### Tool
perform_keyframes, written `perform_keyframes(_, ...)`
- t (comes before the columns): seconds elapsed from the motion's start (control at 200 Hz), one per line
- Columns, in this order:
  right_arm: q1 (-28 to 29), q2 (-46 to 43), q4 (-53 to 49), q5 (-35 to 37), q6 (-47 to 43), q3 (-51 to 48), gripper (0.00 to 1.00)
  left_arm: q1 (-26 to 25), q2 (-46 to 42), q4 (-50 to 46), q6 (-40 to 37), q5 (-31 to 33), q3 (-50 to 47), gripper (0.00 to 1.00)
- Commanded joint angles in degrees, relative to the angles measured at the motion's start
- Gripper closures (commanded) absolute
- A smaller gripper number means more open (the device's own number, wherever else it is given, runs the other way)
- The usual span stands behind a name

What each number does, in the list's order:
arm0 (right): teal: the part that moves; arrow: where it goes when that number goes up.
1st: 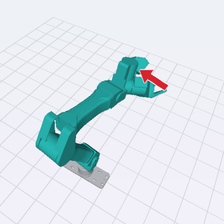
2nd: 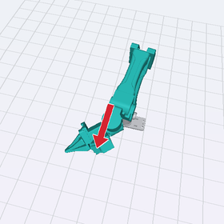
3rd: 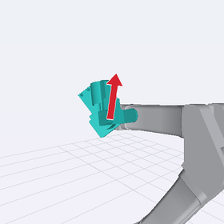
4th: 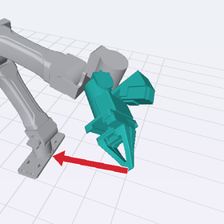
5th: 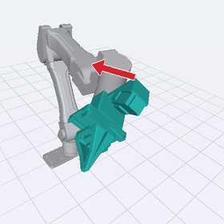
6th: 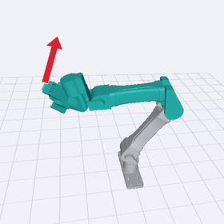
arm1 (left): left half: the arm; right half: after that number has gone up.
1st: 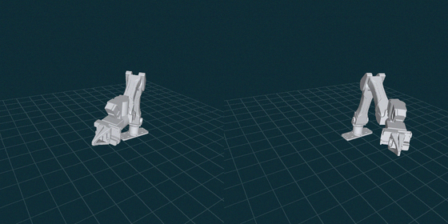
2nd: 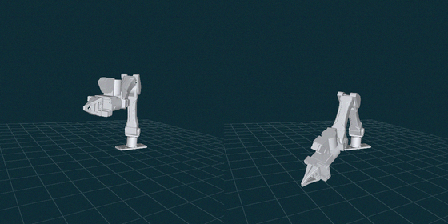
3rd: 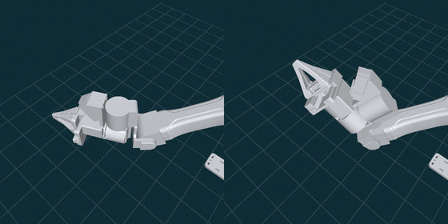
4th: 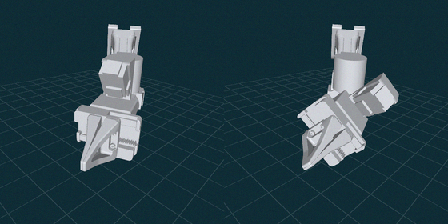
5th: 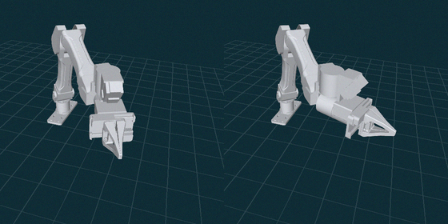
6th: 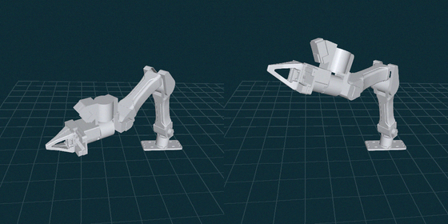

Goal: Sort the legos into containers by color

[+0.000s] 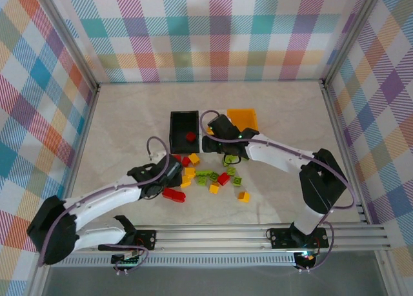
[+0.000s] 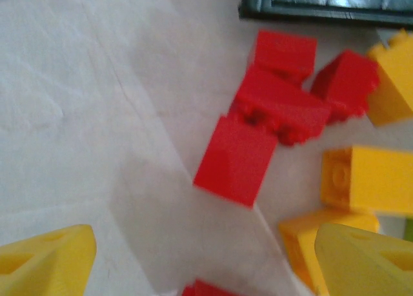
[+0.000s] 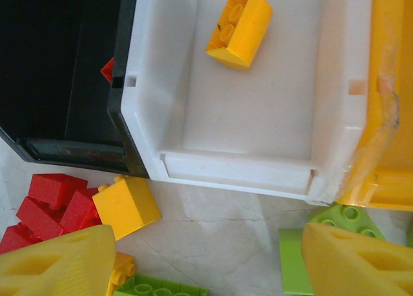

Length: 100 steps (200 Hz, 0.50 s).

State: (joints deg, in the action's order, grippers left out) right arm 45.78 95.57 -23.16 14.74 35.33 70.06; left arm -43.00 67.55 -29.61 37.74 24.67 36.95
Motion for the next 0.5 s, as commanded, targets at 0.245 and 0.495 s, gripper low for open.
perform_keyframes(0.245, -0.1, -5.2, 1.6, 2.8, 1.2, -1.3, 0.23, 4.0, 15.8, 7.2, -5.8, 0.7, 5.7, 0.23)
perform_keyframes(0.495, -0.1, -6.6, 1.1, 4.1, 1.1, -1.4, 0.23, 4.7, 19.7, 9.2, -6.0, -0.4, 5.5, 0.40)
